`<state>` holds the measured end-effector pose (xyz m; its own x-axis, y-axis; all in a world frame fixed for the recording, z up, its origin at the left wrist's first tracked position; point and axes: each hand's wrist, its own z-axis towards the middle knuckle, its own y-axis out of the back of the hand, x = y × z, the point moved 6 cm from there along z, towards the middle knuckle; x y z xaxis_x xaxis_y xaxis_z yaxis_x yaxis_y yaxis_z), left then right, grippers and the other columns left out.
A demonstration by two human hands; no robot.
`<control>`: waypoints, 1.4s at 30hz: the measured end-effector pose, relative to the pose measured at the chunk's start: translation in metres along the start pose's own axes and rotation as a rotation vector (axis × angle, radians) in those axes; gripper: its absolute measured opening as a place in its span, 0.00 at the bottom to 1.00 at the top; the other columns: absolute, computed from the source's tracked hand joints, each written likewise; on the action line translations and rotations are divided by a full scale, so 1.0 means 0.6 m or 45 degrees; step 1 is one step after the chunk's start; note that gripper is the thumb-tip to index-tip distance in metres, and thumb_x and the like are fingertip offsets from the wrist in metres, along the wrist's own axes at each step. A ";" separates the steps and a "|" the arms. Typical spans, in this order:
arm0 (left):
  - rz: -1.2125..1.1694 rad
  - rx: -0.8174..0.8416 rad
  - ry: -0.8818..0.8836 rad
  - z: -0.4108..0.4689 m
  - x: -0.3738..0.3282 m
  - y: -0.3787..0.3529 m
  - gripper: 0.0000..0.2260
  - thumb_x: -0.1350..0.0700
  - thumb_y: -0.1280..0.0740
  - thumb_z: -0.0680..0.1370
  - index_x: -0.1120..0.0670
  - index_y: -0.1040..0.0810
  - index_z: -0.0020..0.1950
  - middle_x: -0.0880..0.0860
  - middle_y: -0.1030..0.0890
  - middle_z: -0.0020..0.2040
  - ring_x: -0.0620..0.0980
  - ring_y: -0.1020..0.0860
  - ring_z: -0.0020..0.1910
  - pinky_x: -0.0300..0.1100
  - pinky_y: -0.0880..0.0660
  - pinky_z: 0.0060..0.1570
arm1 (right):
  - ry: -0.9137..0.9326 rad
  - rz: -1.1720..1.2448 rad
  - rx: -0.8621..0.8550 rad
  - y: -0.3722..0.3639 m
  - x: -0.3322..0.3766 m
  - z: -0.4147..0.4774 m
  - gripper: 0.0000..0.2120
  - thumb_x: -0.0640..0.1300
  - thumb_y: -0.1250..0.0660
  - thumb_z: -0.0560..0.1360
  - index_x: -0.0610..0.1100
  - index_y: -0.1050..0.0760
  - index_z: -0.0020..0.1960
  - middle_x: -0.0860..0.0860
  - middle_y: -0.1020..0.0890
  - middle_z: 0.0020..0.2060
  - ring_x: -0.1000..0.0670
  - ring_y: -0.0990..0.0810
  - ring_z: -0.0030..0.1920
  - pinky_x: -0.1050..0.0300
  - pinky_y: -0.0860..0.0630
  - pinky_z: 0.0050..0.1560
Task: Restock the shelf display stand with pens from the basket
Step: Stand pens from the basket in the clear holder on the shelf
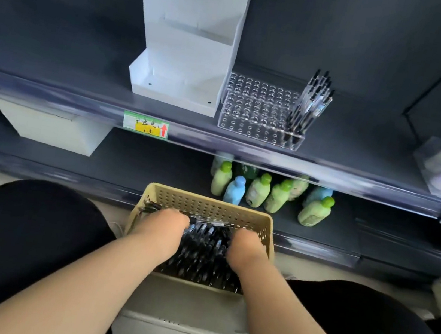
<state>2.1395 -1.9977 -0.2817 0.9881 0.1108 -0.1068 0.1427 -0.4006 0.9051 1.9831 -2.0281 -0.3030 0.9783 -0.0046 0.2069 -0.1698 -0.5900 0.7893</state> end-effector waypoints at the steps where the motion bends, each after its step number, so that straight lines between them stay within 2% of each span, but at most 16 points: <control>1: -0.014 0.018 0.017 0.006 -0.004 -0.005 0.13 0.62 0.42 0.78 0.50 0.23 0.56 0.51 0.22 0.56 0.53 0.23 0.53 0.45 0.26 0.47 | -0.034 -0.005 0.009 -0.016 -0.005 0.000 0.15 0.37 0.42 0.77 0.37 0.27 0.62 0.40 0.25 0.61 0.40 0.27 0.61 0.52 0.29 0.59; 3: -0.079 0.066 0.043 0.016 -0.011 -0.015 0.11 0.61 0.41 0.78 0.52 0.22 0.55 0.53 0.21 0.54 0.54 0.23 0.51 0.44 0.27 0.45 | -0.083 -0.063 -0.006 -0.037 -0.013 0.004 0.17 0.36 0.42 0.76 0.38 0.29 0.65 0.42 0.30 0.64 0.41 0.31 0.64 0.51 0.31 0.63; 5: -0.134 0.121 0.045 0.024 -0.019 -0.029 0.09 0.57 0.40 0.79 0.54 0.22 0.55 0.54 0.21 0.54 0.56 0.23 0.52 0.46 0.25 0.50 | -0.117 -0.054 -0.020 -0.043 -0.020 0.015 0.19 0.35 0.42 0.76 0.39 0.30 0.66 0.43 0.32 0.65 0.41 0.31 0.64 0.50 0.30 0.63; 8: -0.133 0.189 0.055 0.035 -0.029 -0.046 0.11 0.53 0.39 0.79 0.56 0.23 0.56 0.56 0.23 0.56 0.57 0.24 0.55 0.46 0.27 0.53 | -0.164 0.073 -0.055 -0.037 -0.028 0.036 0.18 0.36 0.43 0.76 0.40 0.32 0.66 0.42 0.26 0.62 0.42 0.26 0.62 0.51 0.28 0.61; 14: -0.139 0.246 0.182 0.058 -0.030 -0.069 0.16 0.50 0.38 0.79 0.57 0.28 0.64 0.56 0.29 0.63 0.57 0.28 0.62 0.49 0.28 0.60 | -0.222 0.182 0.013 -0.033 -0.039 0.057 0.14 0.38 0.40 0.76 0.40 0.28 0.61 0.44 0.23 0.58 0.44 0.24 0.59 0.53 0.27 0.57; 20: -0.099 0.403 0.277 0.061 -0.029 -0.073 0.16 0.58 0.34 0.77 0.58 0.28 0.64 0.56 0.26 0.62 0.56 0.25 0.60 0.46 0.26 0.57 | -0.164 0.279 0.164 -0.028 -0.037 0.057 0.10 0.42 0.36 0.75 0.39 0.25 0.54 0.44 0.23 0.48 0.44 0.23 0.50 0.59 0.31 0.44; 23: -0.096 0.436 0.270 0.053 -0.025 -0.067 0.14 0.59 0.35 0.77 0.60 0.26 0.61 0.57 0.24 0.60 0.55 0.23 0.57 0.42 0.26 0.52 | -0.103 0.338 0.189 -0.018 -0.036 0.049 0.05 0.43 0.37 0.76 0.40 0.28 0.45 0.46 0.25 0.41 0.46 0.27 0.43 0.58 0.32 0.43; 25: -0.181 0.438 0.284 0.042 -0.018 -0.064 0.11 0.60 0.36 0.77 0.61 0.25 0.59 0.57 0.22 0.55 0.54 0.21 0.53 0.39 0.25 0.46 | -0.084 0.412 0.203 -0.014 -0.037 0.040 0.10 0.43 0.38 0.76 0.41 0.31 0.37 0.48 0.28 0.34 0.47 0.28 0.36 0.58 0.33 0.38; 27: -0.350 0.475 0.310 0.030 -0.012 -0.067 0.10 0.61 0.37 0.77 0.61 0.25 0.58 0.56 0.20 0.46 0.52 0.19 0.43 0.38 0.25 0.37 | -0.079 0.497 0.224 -0.012 -0.039 0.032 0.13 0.42 0.38 0.75 0.43 0.33 0.33 0.49 0.31 0.28 0.50 0.32 0.29 0.60 0.35 0.32; 29: -0.557 0.484 0.350 0.020 -0.006 -0.067 0.04 0.61 0.36 0.77 0.60 0.25 0.50 0.56 0.21 0.38 0.50 0.21 0.31 0.37 0.26 0.28 | -0.065 0.531 0.223 -0.007 -0.040 0.024 0.14 0.42 0.38 0.74 0.44 0.34 0.31 0.49 0.32 0.26 0.51 0.35 0.26 0.60 0.37 0.30; 31: -0.693 0.455 0.390 0.007 0.002 -0.059 0.03 0.62 0.36 0.77 0.60 0.26 0.44 0.56 0.23 0.37 0.50 0.22 0.30 0.37 0.26 0.26 | -0.051 0.563 0.207 0.001 -0.040 0.015 0.13 0.43 0.38 0.74 0.43 0.33 0.32 0.49 0.32 0.25 0.50 0.35 0.24 0.60 0.37 0.29; 32: -0.745 0.451 0.405 0.002 0.006 -0.055 0.02 0.63 0.37 0.77 0.60 0.26 0.45 0.57 0.23 0.37 0.51 0.22 0.30 0.38 0.24 0.27 | -0.043 0.600 0.198 0.005 -0.039 0.011 0.12 0.43 0.38 0.74 0.43 0.32 0.32 0.49 0.32 0.25 0.50 0.35 0.24 0.60 0.37 0.29; 36: -0.876 0.436 0.418 -0.022 0.013 -0.048 0.08 0.64 0.37 0.77 0.63 0.24 0.55 0.58 0.21 0.38 0.54 0.18 0.36 0.42 0.19 0.36 | -0.044 0.434 0.106 0.004 -0.046 0.004 0.13 0.42 0.38 0.74 0.43 0.32 0.32 0.49 0.30 0.28 0.49 0.32 0.30 0.61 0.32 0.33; 38: -0.876 0.430 0.413 -0.033 0.015 -0.047 0.09 0.63 0.37 0.77 0.64 0.24 0.55 0.58 0.19 0.39 0.54 0.17 0.38 0.43 0.19 0.40 | -0.079 0.177 -0.039 0.005 -0.051 0.002 0.04 0.42 0.37 0.74 0.41 0.27 0.44 0.46 0.24 0.41 0.46 0.24 0.43 0.58 0.27 0.47; 40: -0.882 0.427 0.396 -0.044 0.016 -0.044 0.11 0.62 0.38 0.78 0.64 0.24 0.59 0.59 0.18 0.41 0.53 0.18 0.37 0.43 0.19 0.42 | -0.129 0.036 -0.159 0.003 -0.049 -0.001 0.13 0.42 0.39 0.75 0.42 0.29 0.59 0.45 0.26 0.56 0.44 0.24 0.56 0.53 0.28 0.55; 42: -0.891 0.400 0.371 -0.052 0.015 -0.039 0.12 0.62 0.39 0.78 0.63 0.26 0.61 0.59 0.18 0.44 0.53 0.18 0.38 0.43 0.19 0.42 | -0.057 0.033 -0.170 -0.006 -0.028 -0.001 0.13 0.45 0.40 0.77 0.43 0.27 0.60 0.46 0.25 0.58 0.44 0.24 0.58 0.54 0.28 0.56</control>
<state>2.1435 -1.9592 -0.2910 0.6161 0.6439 -0.4536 0.7727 -0.3827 0.5064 1.9671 -2.0252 -0.3092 0.9773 -0.0563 0.2043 -0.2061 -0.4763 0.8548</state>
